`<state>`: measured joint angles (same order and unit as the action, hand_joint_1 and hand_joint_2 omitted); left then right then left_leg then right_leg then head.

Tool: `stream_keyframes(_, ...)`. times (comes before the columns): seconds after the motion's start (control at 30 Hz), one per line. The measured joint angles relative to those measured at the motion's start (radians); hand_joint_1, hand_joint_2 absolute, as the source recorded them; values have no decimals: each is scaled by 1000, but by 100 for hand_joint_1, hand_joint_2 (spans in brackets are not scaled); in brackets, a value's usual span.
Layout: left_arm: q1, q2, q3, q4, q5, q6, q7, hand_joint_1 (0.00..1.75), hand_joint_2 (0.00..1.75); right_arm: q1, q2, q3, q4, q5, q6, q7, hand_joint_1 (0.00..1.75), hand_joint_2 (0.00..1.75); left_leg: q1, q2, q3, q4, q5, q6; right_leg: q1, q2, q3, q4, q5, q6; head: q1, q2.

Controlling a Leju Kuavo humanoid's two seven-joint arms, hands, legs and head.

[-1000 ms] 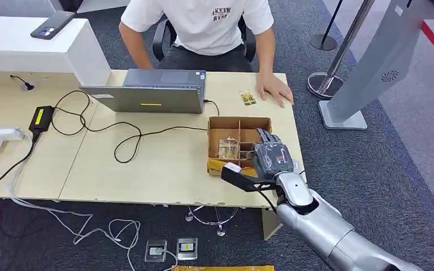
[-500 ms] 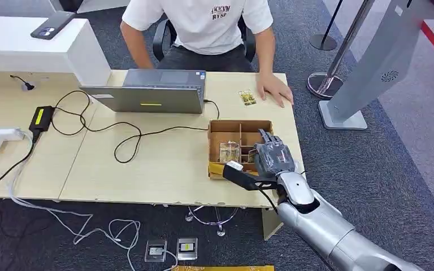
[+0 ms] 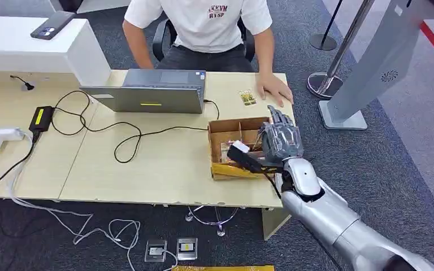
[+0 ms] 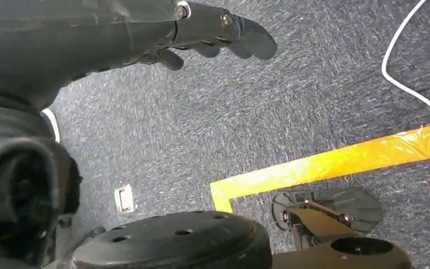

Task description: Pass the card to the sensor for recognition and then transmit it.

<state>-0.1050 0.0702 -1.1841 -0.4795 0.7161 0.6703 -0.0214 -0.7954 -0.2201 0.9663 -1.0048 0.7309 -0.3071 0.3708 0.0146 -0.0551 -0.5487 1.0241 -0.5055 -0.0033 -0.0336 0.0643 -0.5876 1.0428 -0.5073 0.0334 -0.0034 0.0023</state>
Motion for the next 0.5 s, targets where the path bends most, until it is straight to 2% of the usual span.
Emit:
stream_keyframes(0.13, 0, -3, 0, 0, -17, 0, 0, 0, 0, -45, -18, -31, -41, 22, -21, 23, 175, 175, 0, 0, 0, 0, 0, 0, 0, 0, 0, 0, 0, -1, 0, 0)
stream_keyframes(0.5, 0, -5, 0, 0, -47, 0, 0, 0, 0, -135, -63, -99, -159, 53, -21, 74, 175, 175, 0, 0, 0, 0, 0, 0, 0, 0, 0, 0, 0, -1, 0, 0)
